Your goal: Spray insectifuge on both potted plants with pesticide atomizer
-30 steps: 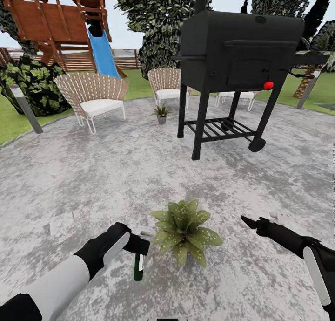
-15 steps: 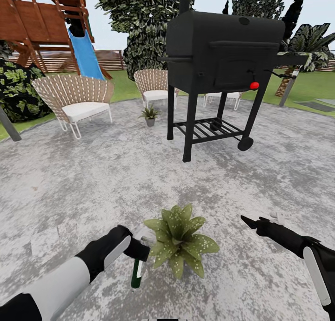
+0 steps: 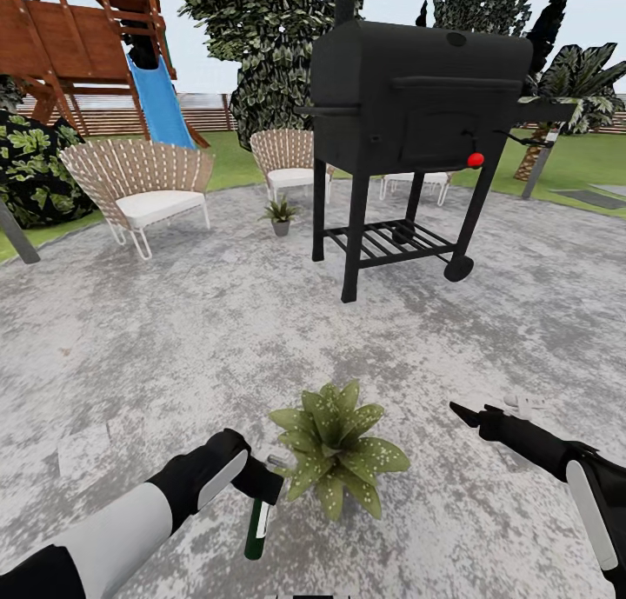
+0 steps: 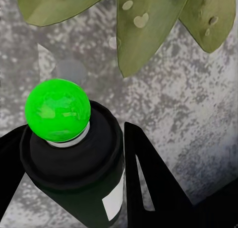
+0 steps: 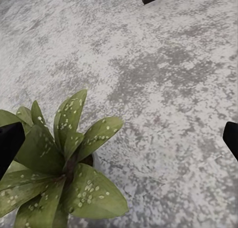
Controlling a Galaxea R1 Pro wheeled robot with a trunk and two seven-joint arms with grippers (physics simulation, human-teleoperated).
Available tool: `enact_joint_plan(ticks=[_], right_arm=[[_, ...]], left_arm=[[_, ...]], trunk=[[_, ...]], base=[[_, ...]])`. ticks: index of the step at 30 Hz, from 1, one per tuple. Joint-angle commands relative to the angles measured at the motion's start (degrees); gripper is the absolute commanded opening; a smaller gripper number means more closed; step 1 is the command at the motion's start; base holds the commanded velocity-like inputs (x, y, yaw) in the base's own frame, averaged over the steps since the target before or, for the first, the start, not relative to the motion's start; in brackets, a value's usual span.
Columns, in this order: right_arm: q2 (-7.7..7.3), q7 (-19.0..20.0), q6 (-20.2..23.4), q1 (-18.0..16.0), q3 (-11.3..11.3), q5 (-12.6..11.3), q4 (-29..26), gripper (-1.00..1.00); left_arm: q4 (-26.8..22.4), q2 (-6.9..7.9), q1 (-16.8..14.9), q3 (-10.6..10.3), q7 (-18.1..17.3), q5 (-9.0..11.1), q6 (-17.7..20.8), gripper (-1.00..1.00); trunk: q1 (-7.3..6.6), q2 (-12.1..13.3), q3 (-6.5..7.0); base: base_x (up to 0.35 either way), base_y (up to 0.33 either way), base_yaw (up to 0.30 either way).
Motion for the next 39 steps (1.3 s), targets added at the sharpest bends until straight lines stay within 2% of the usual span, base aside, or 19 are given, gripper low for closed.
enact_joint_plan(ticks=[1,9,24,30,32,34,35,36,39], right_arm=[[0.01,0.01,0.00,0.00,0.00,0.00,0.00,1.00],[0.02,0.04,0.00,0.00,0.00,0.00,0.00,1.00],[0.02,0.08,-0.07,0.00,0.00,0.00,0.00,1.00],[0.02,0.07,-1.27,0.00,0.01,0.00,0.00,1.00],[0.02,0.06,-1.31,0.00,0.00,0.00,0.00,1.00],[0.02,0.06,-1.37,0.00,0.00,0.00,0.00,1.00],[0.02,0.06,-1.39,0.00,0.00,0.00,0.00,1.00],[0.02,0.06,-1.43,0.00,0.00,0.00,0.00,1.00],[0.02,0.06,-1.35,0.00,0.00,0.00,0.00,1.00]], left_arm=[[-0.02,0.00,-0.01,0.00,0.00,0.00,-0.02,-1.00],[-0.22,0.05,-0.01,0.00,0.04,0.05,-0.29,-1.00],[-0.50,0.10,-0.01,0.02,-0.04,0.05,-0.35,-1.00],[-0.82,0.31,-0.02,0.17,-0.17,0.05,-0.39,-1.00],[-3.35,0.93,-0.02,0.33,-1.16,0.07,-0.41,-1.00],[-7.17,2.75,-0.02,0.64,-2.76,0.12,-0.40,-1.00],[-8.65,3.56,-0.07,1.52,-3.21,0.13,-0.36,-1.00],[-9.17,3.87,-0.29,2.90,-3.39,0.14,-0.32,-1.00],[-9.37,4.02,-0.43,3.74,-3.50,0.07,-0.33,-1.00]], trunk=[[0.00,0.00,0.00],[0.00,0.00,0.04],[0.00,0.00,0.05],[0.00,0.00,0.05],[0.00,0.00,0.05],[0.00,0.00,0.05],[0.00,0.00,0.05],[0.00,0.00,0.05],[0.00,0.00,0.05]], base=[[0.000,0.000,0.000],[0.000,0.103,-0.057],[0.059,0.310,-0.281],[0.014,0.334,-0.037],[0.000,0.335,-0.001],[0.000,0.335,0.000],[0.000,0.335,0.000],[0.049,0.335,-0.023],[0.124,0.322,-0.182]])
